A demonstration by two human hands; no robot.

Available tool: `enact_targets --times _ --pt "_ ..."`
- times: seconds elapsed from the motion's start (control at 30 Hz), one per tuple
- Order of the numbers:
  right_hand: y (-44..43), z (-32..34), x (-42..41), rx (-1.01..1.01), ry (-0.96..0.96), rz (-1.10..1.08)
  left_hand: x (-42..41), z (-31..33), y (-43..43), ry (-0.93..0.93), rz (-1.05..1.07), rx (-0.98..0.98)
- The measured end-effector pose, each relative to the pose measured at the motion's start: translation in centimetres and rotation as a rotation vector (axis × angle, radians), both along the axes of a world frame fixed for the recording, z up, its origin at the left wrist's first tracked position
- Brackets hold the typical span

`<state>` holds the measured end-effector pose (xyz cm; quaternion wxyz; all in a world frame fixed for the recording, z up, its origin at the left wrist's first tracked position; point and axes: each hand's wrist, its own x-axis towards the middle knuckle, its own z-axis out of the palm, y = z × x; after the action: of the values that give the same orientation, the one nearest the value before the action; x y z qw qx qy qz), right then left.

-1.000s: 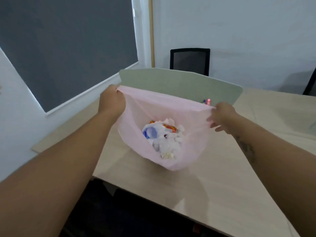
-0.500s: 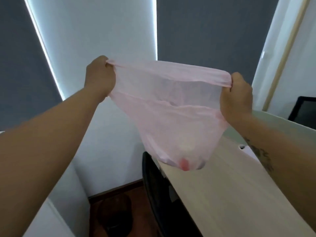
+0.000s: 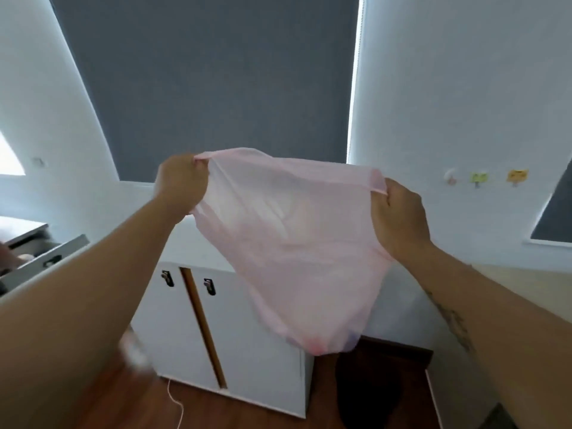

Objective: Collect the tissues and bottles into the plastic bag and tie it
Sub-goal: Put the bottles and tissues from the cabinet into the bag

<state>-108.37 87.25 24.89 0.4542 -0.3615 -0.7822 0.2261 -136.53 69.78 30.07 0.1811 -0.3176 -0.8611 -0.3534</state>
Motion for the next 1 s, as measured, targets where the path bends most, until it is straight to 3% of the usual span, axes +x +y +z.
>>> enact_targets --times 0.27,0.47,0.57,0.73,1.0 --pt "-5.6 -2.9 -24.4 -0.149 -0.098 0.239 -20.8 0.1 -9.4 -0.100 0.165 -0.016" --pt "-6.5 -0.7 -38.8 -0.071 0.058 0.298 -31.4 4.4 -10.6 0.032 0.236 0.133" --pt "-4.6 -0.8 -44.1 -0.042 0.014 0.386 -34.7 5.1 -9.4 0.102 0.236 0.210" --pt "-0.5 -3.4 -50.7 -0.044 -0.193 0.417 -38.6 1.1 -7.2 0.033 0.204 0.237" --pt "3.8 -5.0 -54.2 -0.033 -0.831 0.515 -43.8 -6.8 -2.0 -0.127 0.149 0.171"
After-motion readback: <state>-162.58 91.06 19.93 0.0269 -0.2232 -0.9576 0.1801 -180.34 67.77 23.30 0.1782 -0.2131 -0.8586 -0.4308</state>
